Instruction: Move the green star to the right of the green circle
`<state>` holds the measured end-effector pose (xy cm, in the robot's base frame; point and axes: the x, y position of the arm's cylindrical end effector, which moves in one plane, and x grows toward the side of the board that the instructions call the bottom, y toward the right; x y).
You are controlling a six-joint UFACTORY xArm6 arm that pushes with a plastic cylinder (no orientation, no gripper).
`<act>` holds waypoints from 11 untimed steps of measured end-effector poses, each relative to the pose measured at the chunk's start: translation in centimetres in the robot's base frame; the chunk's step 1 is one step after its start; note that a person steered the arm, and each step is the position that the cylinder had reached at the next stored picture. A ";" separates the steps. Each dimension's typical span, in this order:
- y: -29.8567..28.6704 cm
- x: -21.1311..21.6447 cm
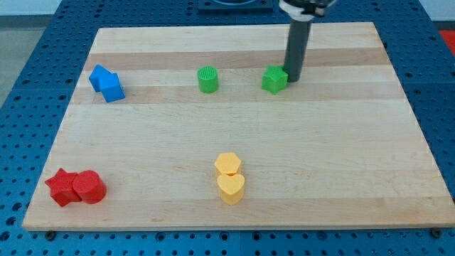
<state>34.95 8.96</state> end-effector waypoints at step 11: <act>-6.9 1.1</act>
